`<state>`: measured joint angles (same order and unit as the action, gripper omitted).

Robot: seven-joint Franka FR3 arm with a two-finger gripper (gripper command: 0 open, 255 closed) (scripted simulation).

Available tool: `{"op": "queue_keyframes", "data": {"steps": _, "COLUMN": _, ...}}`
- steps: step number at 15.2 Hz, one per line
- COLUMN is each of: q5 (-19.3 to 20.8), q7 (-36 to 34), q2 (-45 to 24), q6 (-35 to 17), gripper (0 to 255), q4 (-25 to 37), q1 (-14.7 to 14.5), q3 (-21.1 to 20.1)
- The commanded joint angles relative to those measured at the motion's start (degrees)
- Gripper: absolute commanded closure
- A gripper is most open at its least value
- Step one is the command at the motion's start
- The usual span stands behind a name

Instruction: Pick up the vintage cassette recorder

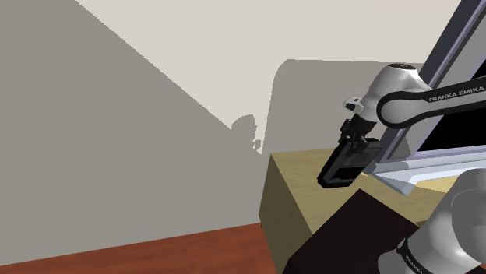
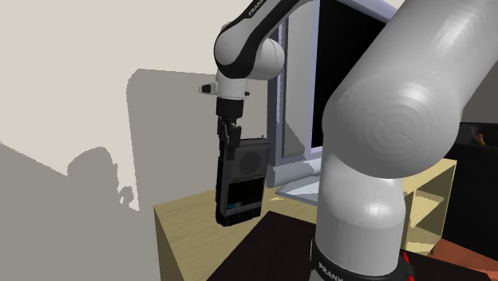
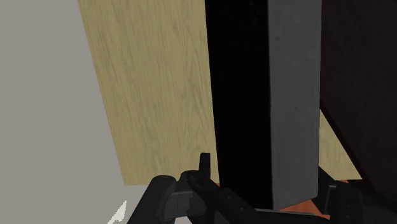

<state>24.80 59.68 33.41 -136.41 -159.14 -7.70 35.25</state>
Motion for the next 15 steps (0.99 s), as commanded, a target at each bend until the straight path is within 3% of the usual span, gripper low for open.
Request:
{"op": "queue_keyframes", "data": {"steps": 1, "q5": -0.26, "q7": 0.04, "q2": 1.09, "q6": 1.79, "gripper": 255, "q4": 0.79, "q1": 0.09, "q3": -0.55}}
{"op": "queue_keyframes", "data": {"steps": 15, "q5": -2.61, "q7": 0.24, "q2": 6.82, "q6": 13.44, "gripper": 255, "q4": 6.76, "q1": 0.00, "q3": -4.37}}
